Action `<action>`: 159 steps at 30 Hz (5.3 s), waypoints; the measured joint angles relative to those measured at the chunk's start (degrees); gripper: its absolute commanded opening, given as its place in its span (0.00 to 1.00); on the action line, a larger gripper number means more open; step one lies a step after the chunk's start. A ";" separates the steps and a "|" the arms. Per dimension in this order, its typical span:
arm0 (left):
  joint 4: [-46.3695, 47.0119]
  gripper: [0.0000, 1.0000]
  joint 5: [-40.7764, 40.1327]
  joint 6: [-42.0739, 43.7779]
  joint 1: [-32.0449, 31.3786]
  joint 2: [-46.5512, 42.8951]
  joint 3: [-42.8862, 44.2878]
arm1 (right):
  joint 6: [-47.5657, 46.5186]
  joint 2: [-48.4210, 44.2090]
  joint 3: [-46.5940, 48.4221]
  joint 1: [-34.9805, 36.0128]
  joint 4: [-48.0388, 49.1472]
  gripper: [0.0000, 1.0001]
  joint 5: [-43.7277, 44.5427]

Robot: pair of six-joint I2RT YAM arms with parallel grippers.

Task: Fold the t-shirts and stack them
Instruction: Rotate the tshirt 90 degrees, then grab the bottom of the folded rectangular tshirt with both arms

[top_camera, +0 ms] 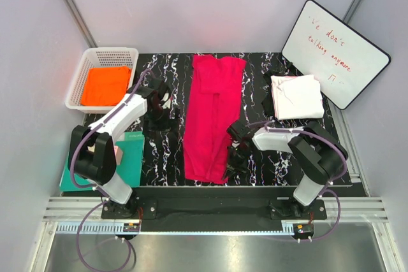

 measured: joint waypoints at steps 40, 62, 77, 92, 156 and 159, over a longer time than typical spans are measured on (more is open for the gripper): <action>13.75 0.33 5.84 -9.40 -35.56 4.11 -6.36 | -14.08 -1.51 3.17 -7.98 -21.00 0.00 10.38; 16.59 0.00 1.42 -13.73 -37.33 11.34 -7.10 | -16.35 -3.58 2.25 -7.98 -21.09 0.00 12.44; 13.07 0.00 -5.27 -18.25 -37.38 2.16 -11.65 | -16.94 -4.46 1.42 -8.04 -20.59 0.00 12.55; 12.98 0.02 -8.00 -24.37 -37.42 2.08 -16.39 | -16.46 -6.03 0.44 -8.31 -19.80 0.00 12.72; 46.03 0.00 13.68 -36.09 -26.99 -8.04 -37.05 | 7.34 -33.42 -20.70 -13.38 -2.29 0.00 11.10; 44.57 0.00 13.38 -35.21 -26.99 -8.04 -36.41 | 7.48 -32.54 -20.24 -13.40 -1.66 0.00 10.05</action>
